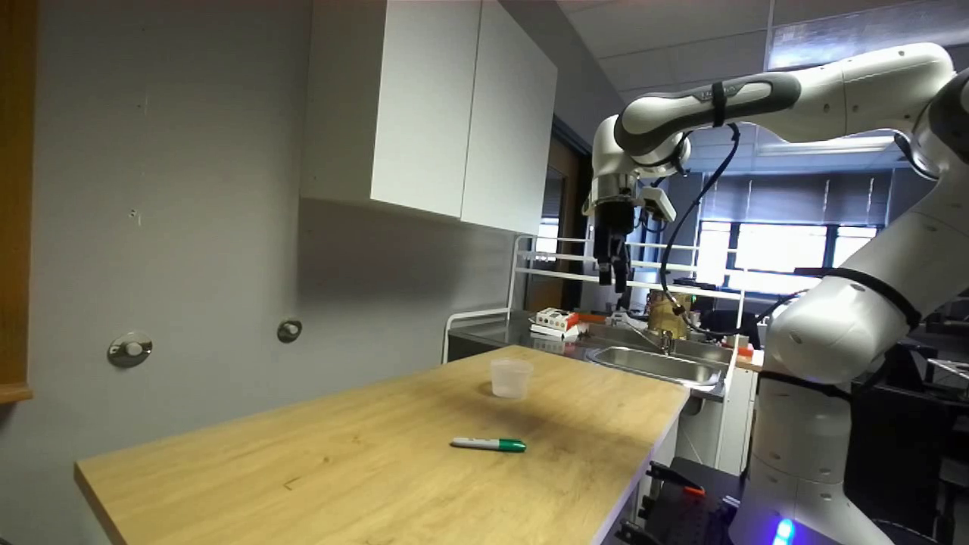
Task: Put the marker in the bowl
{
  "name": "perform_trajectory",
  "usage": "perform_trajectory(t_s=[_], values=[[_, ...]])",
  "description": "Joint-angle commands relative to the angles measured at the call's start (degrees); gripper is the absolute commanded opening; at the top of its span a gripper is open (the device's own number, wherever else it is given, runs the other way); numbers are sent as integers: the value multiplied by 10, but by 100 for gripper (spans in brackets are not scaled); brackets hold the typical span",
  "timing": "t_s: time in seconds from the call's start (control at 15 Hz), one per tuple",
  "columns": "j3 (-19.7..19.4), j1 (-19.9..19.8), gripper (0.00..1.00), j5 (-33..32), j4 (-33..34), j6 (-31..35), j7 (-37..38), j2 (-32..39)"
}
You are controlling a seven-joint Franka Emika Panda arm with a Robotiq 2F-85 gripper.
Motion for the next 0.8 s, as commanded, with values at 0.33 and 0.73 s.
perform_trajectory(t_s=[0.33,0.73], values=[[8,-10,100,4,1,-2,-5,1],[12,-12,100,1,2,-1,-1,6]])
